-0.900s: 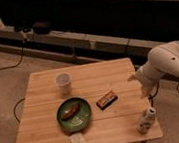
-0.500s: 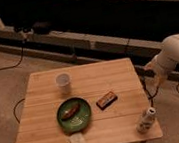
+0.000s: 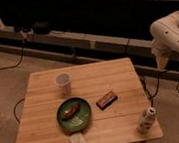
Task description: Move the arm in a circular motion
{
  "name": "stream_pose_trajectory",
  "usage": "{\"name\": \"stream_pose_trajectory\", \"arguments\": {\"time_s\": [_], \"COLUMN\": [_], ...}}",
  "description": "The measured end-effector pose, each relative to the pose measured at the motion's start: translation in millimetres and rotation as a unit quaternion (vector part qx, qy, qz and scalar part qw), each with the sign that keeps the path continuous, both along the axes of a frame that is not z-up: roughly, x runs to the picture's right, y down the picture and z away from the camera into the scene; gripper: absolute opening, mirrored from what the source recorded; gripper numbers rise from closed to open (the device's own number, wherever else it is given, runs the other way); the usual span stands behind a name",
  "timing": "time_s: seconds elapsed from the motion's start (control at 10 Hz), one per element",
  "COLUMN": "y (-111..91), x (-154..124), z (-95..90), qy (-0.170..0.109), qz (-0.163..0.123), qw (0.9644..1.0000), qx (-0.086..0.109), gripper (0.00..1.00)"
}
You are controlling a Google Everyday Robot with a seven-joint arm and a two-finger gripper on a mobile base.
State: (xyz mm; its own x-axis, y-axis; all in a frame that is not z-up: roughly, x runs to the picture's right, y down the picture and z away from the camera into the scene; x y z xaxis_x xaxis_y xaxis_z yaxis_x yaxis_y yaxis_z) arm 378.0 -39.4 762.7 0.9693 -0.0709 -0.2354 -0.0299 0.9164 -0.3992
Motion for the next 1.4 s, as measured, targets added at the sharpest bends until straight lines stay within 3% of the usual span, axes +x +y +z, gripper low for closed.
{"name": "stream_pose_trajectory", "arguments": {"time_s": [0.1,0.4,0.6,0.7,0.8,0.9,1.0,1.1,1.2,1.3,1.4], "y": [-13,-26,-22,-15,-7,6,26,48,75,100,120], "x": [-26,-130,-220,-260,-284,-308,-329,-340,-339,-331,-311], "z": [8.8,27.2,16.6,3.6,-6.5,-18.8,-31.5,-41.3,-46.8,-50.0,-53.5], "qy": [-0.004,-0.074,-0.173,-0.224,-0.257,-0.292,-0.326,-0.346,-0.354,-0.351,-0.335], "qz": [-0.013,-0.041,-0.047,-0.056,-0.065,-0.078,-0.096,-0.11,-0.119,-0.122,-0.126], "qw": [0.9999,0.9964,0.9837,0.973,0.9643,0.9532,0.9406,0.9315,0.9274,0.9272,0.9312], "qx": [0.001,-0.001,0.005,0.011,0.012,0.013,0.008,-0.002,-0.023,-0.045,-0.067], "gripper": [0.65,0.65,0.65,0.65,0.65,0.65,0.65,0.65,0.65,0.65,0.65]}}
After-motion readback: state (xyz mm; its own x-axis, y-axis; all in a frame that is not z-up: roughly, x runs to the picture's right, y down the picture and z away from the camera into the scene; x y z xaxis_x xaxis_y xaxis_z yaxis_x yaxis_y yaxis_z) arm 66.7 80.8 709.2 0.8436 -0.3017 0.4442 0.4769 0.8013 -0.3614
